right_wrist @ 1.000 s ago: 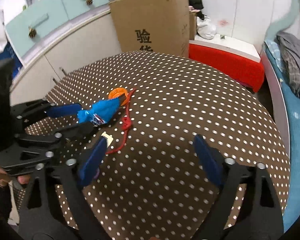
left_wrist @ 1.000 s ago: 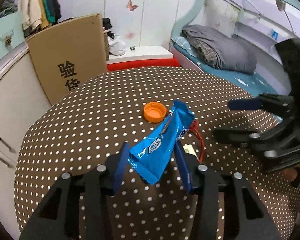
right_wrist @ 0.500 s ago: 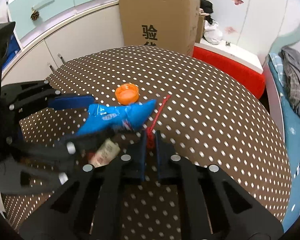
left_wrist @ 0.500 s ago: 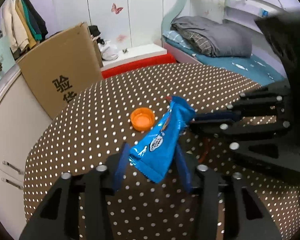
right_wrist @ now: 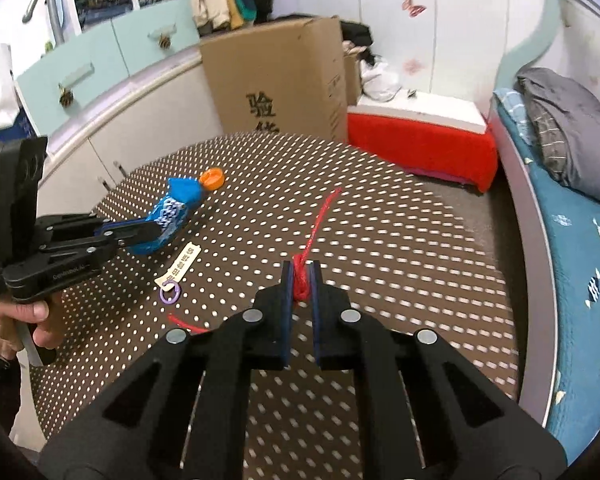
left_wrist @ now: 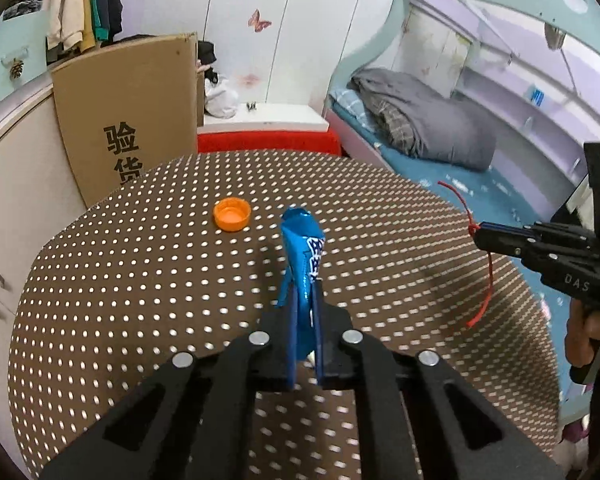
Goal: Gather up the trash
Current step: 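Grasp the blue wrapper with the left tool while the right grasps the red string, then carry both items to the wastebasket and open both tools to drop them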
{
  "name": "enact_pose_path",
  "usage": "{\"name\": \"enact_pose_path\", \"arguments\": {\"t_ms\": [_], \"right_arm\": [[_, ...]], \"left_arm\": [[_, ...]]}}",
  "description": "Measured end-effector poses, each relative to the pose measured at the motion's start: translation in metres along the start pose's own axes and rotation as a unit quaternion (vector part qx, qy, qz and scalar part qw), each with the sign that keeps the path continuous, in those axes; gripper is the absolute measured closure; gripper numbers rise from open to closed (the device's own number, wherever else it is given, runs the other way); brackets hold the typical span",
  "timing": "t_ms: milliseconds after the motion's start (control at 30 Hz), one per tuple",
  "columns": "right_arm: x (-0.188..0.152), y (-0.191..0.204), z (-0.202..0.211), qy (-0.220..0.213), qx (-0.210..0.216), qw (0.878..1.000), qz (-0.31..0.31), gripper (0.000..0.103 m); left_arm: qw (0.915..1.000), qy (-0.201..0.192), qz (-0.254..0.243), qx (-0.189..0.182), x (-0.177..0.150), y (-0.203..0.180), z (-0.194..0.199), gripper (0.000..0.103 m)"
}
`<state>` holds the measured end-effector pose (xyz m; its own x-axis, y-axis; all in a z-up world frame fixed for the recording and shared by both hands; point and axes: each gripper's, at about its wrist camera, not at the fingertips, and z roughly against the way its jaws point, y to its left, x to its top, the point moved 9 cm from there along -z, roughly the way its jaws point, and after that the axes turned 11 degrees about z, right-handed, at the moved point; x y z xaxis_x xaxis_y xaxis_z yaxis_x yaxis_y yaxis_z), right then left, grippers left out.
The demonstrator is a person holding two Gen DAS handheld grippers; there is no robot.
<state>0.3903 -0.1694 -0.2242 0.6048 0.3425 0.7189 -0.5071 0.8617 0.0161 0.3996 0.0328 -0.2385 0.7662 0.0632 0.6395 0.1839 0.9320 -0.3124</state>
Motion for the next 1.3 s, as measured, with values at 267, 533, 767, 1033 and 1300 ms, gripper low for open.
{"name": "enact_pose_path", "arguments": {"t_ms": [267, 533, 767, 1033, 1300], "right_arm": [[-0.002, -0.037, 0.056, -0.048, -0.016, 0.998, -0.033, 0.095], [-0.018, -0.097, 0.11, -0.093, -0.037, 0.991, -0.087, 0.095], [-0.047, -0.155, 0.152, -0.116, -0.074, 0.98, -0.142, 0.095], [-0.1, -0.22, 0.178, -0.119, -0.104, 0.963, -0.217, 0.095], [-0.173, -0.267, 0.129, -0.048, -0.101, 0.949, -0.295, 0.095]], "left_arm": [[0.9989, -0.029, -0.01, -0.036, 0.007, -0.058, 0.033, 0.098], [0.9959, -0.044, -0.037, -0.071, 0.016, -0.121, 0.049, 0.098], [0.9917, -0.043, -0.066, -0.101, 0.022, -0.183, 0.044, 0.098], [0.9847, -0.022, -0.105, -0.138, 0.015, -0.265, 0.017, 0.098], [0.978, 0.019, -0.131, -0.161, -0.003, -0.332, -0.027, 0.098]]}}
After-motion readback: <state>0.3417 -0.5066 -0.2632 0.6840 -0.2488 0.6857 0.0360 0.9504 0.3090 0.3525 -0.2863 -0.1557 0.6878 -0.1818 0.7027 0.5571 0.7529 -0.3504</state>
